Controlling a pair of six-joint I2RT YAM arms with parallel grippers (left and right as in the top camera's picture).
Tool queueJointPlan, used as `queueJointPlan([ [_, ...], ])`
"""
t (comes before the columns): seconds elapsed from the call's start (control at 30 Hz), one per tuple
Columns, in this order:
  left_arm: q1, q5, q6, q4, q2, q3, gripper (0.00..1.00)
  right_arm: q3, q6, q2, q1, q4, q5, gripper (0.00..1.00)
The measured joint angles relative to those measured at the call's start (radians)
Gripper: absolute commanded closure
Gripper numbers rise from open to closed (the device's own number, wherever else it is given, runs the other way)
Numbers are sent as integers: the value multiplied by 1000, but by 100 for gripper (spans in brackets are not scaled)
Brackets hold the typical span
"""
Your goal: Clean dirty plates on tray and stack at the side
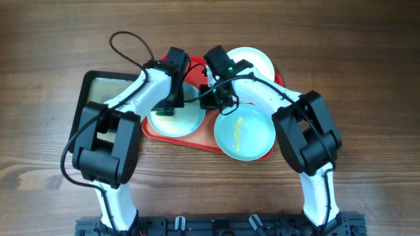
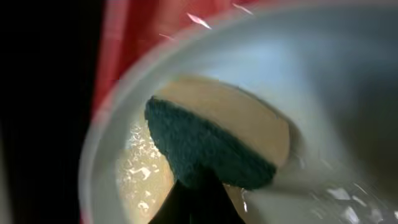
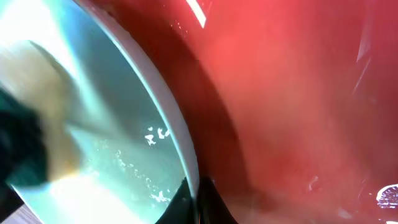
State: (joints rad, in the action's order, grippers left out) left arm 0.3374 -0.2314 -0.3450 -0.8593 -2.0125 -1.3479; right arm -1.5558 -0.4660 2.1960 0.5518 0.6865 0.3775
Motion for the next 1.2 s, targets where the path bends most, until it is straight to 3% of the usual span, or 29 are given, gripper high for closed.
queueJointPlan([
  [0.1,1,-122,-80,55,-7,14,94,0,0,0,0,-7,0,96],
  [0.23,0,-108,-92,172,-10,21,96,0,-1,0,-5,-11,-8,96],
  [0.3,-16,6,-45,232,-9,21,96,0,-4,0,-11,-7,-18,96],
  [0.4,-42,312,121,293,-6,17,96,0,-4,0,-19,-3,-19,96],
  [0.5,-34,594,268,229,-16,17,96,0,-3,0,-19,-3,-19,96],
  [0.57,-31,653,329,164,-19,17,96,0,0,0,-19,-3,-18,96],
  [0.63,-30,623,335,118,-18,15,96,0,4,0,-12,-3,-11,96],
  [0.83,-112,321,101,-20,-2,-48,96,0,7,0,4,-10,-3,95],
  [0.87,-127,302,79,-32,1,-60,96,0,7,0,4,-6,-3,91],
  [1.0,-215,209,42,-105,99,-235,96,-2,-26,0,4,6,20,53],
  [1.07,-232,198,38,-114,182,-266,96,-8,-61,-3,4,6,41,48],
  [1.13,-255,198,32,-147,209,-275,96,-11,-105,-3,14,8,44,53],
  [1.2,-296,191,23,-180,193,-274,96,-12,-132,-2,40,24,42,96],
])
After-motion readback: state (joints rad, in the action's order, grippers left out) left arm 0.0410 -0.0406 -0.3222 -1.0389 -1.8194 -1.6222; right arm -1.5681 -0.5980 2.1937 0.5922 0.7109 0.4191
